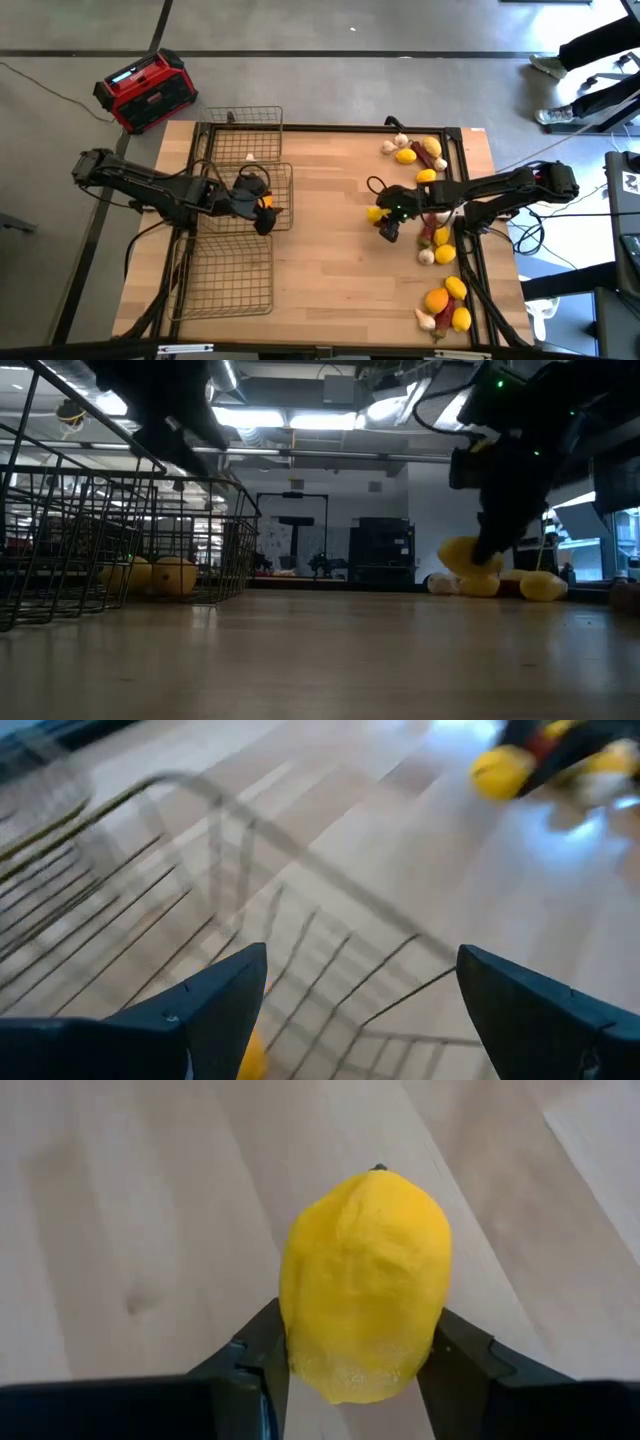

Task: Sort produce into baskets
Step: Put the lemon in the middle wire basket

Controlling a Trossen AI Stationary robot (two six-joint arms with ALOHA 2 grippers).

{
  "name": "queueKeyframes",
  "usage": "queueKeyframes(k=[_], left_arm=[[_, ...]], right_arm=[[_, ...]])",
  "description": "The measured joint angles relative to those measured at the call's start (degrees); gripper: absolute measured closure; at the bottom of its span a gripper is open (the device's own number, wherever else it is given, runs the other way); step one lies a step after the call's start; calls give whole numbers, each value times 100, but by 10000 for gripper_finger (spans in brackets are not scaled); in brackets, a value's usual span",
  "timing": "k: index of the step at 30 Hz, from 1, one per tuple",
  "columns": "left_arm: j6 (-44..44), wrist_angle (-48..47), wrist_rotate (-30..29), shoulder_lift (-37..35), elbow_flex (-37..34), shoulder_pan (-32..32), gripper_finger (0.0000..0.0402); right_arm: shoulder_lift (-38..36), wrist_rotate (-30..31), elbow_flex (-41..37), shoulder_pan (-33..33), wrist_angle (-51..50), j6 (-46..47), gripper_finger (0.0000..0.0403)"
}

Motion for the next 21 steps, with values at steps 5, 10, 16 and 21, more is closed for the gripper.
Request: queueKeyframes(k=[5, 10, 16, 21], left_arm=[[510, 753, 4, 0, 9, -128, 82], [505, 1177, 0, 34, 9, -126, 82], [528, 1819, 4, 381, 9, -126, 82], [973, 2655, 253, 855, 9, -126, 82]], right_arm=[[0, -9, 2, 292, 680, -185, 247], [0, 186, 2, 608, 1479, -522, 247], [0, 485, 4, 914, 2302, -993, 247], [0, 489, 4, 945, 2661, -1086, 247]])
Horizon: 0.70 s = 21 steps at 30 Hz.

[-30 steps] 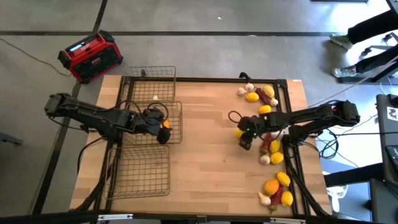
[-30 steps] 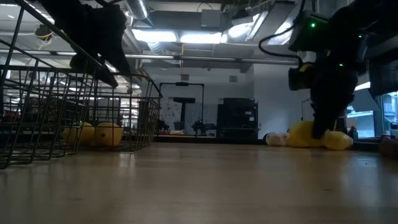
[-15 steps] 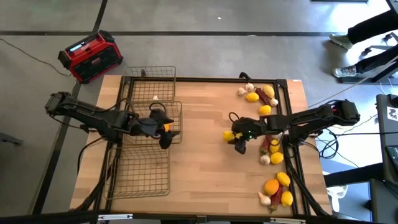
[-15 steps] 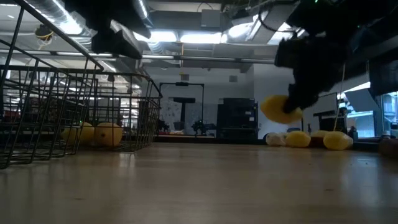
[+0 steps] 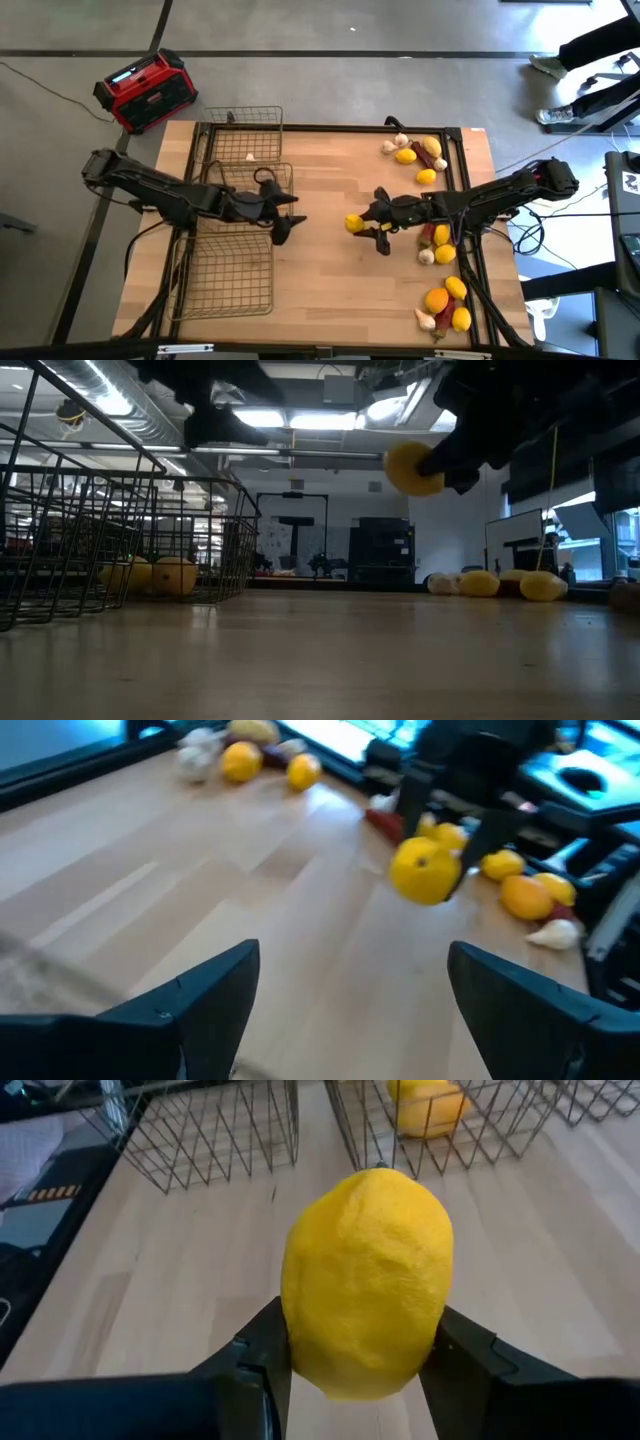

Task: Sort produce into baskets
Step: Put the lemon in the middle wire basket

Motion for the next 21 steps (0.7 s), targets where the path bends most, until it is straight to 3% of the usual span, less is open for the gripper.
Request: queueKeyframes(k=[15, 21], left_arm=[[589, 2090, 706, 1255, 1, 281, 82], [637, 2299, 861, 1558, 179, 330, 82]], right_arm=[[0, -322, 0, -2, 424, -116, 247], [0, -413, 0, -7, 563, -126, 247]])
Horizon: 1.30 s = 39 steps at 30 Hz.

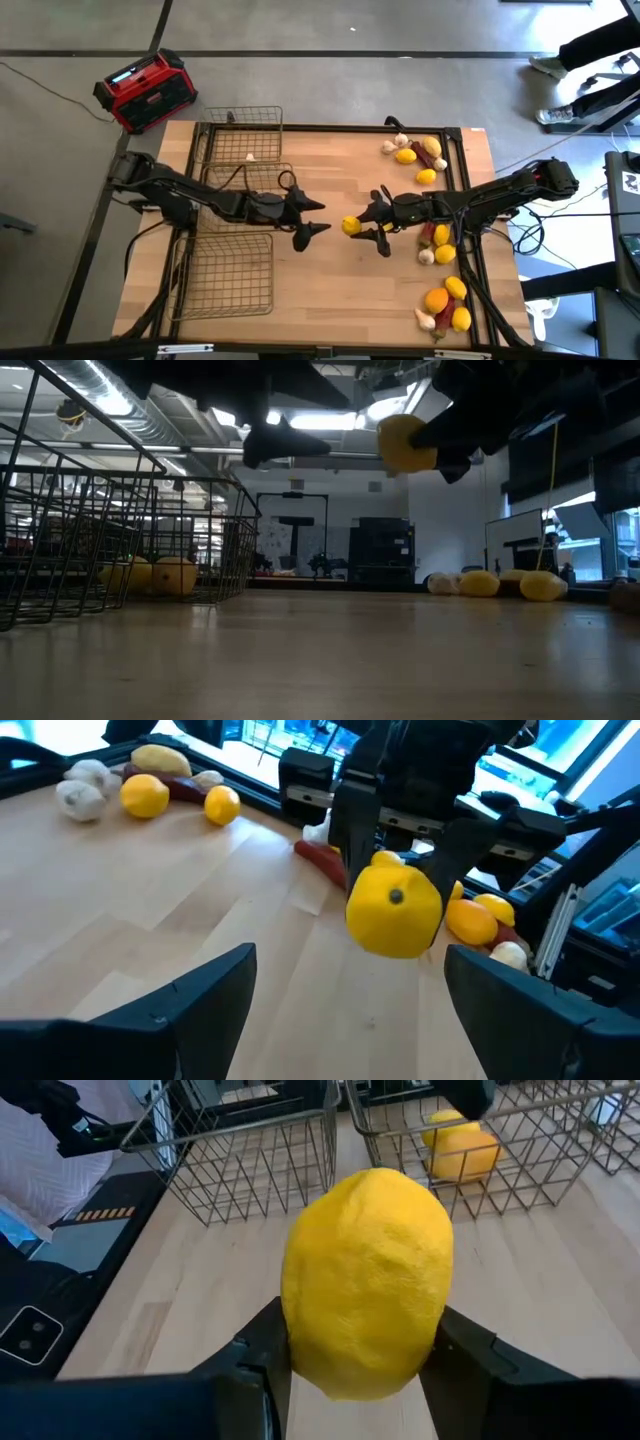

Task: Sort produce into baskets
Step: Put the lemon in the middle wire basket

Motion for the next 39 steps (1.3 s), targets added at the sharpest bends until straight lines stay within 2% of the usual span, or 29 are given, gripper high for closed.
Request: queueKeyframes(k=[13, 19, 25, 29, 36, 39], left_arm=[[809, -39, 257, 1003, 1114, 10, 82], [825, -49, 436, 1417, 1369, 43, 82], [721, -52, 566, 1453, 1390, 117, 87], [719, -39, 747, 1453, 1390, 114, 117], [824, -48, 757, 1453, 1390, 94, 206], [828, -50, 753, 1453, 1390, 92, 229]], right_arm=[[0, 0, 0, -9, 1, -49, 247], [0, -14, 0, -9, -1, -127, 247], [0, -44, 0, -9, 1, -147, 247], [0, -45, 0, -9, 1, -147, 247], [0, -57, 0, -4, 13, -149, 247], [0, -45, -2, -4, 73, -138, 235]])
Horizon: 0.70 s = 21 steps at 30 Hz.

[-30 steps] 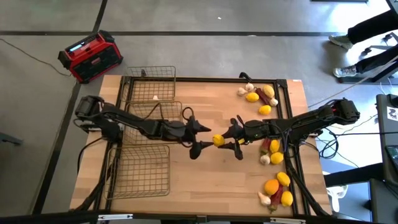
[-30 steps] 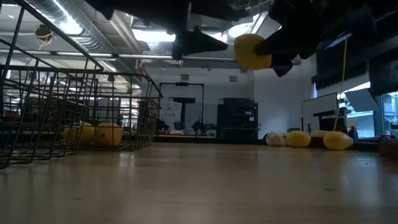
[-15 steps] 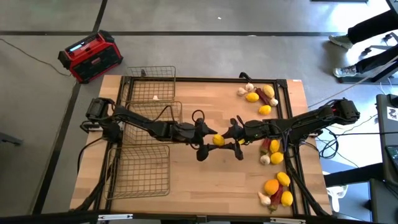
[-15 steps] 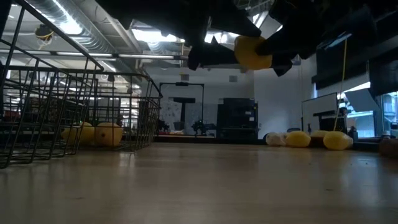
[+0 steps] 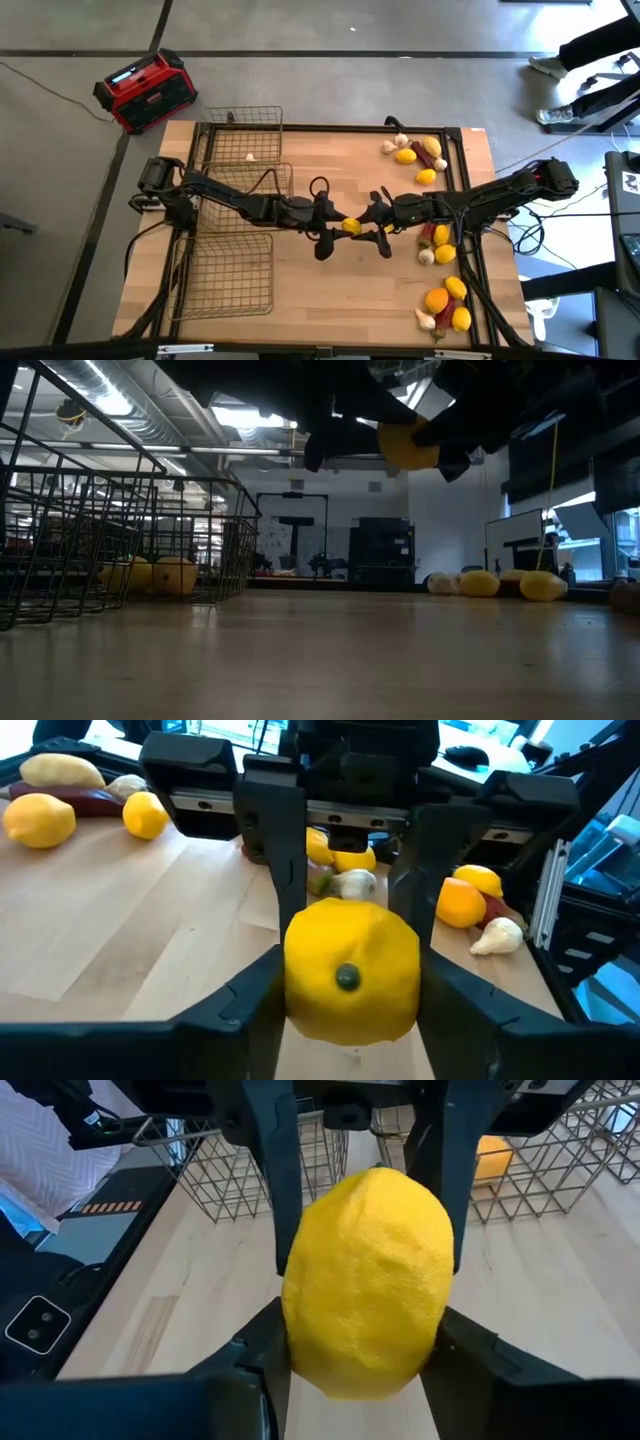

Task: Sort produce into baskets
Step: Put the lemon in the middle wire basket

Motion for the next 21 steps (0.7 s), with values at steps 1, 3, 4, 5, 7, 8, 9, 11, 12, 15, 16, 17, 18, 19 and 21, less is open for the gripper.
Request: queueKeyframes(k=[1, 3, 4, 5, 7, 8, 9, 11, 12, 15, 16, 17, 18, 19, 21], left_arm=[[0, 1, 0, 0, 0, 0, 231], [-2, 8, -5, 0, 0, 0, 231], [-2, 11, -5, 0, 0, 0, 228], [-2, 13, -3, 0, 0, 0, 224], [-2, 4, 2, 0, 0, -2, 218], [-2, 0, 0, 0, 0, -9, 216], [0, -27, 2, 0, 0, -23, 215], [30, -56, -1, -1, 0, -49, 215], [38, -147, -3, -27, 0, -68, 216], [37, -495, -42, -181, -7, -108, 217], [35, -667, -45, -271, -7, -124, 218], [35, -788, -64, -360, -7, -146, 218], [20, -968, -100, -468, -7, -167, 218], [-1, -1176, -166, -578, -7, -197, 218], [-24, -1545, -287, -806, -7, -238, 218]], right_arm=[[2, 1, -2, 0, 27, 12, 227], [4, 5, -4, 0, 57, 15, 205], [4, 7, -7, 0, 62, 15, 192], [4, 19, -7, 0, 66, -2, 179], [4, 61, -2, -2, 114, -32, 153], [4, 63, 2, -2, 101, -34, 143], [4, 66, 2, -2, 96, -46, 133], [4, 61, 2, -4, 94, -54, 118], [4, 61, 2, -3, 87, -53, 112], [4, 62, 2, -4, 44, -53, 100], [4, 60, 2, -4, 26, -53, 98], [4, 58, 2, 0, 24, -53, 97], [4, 60, 2, 0, 4, -53, 97], [4, 59, 2, 0, -9, -55, 96], [4, 59, 2, 0, -28, -55, 96]])
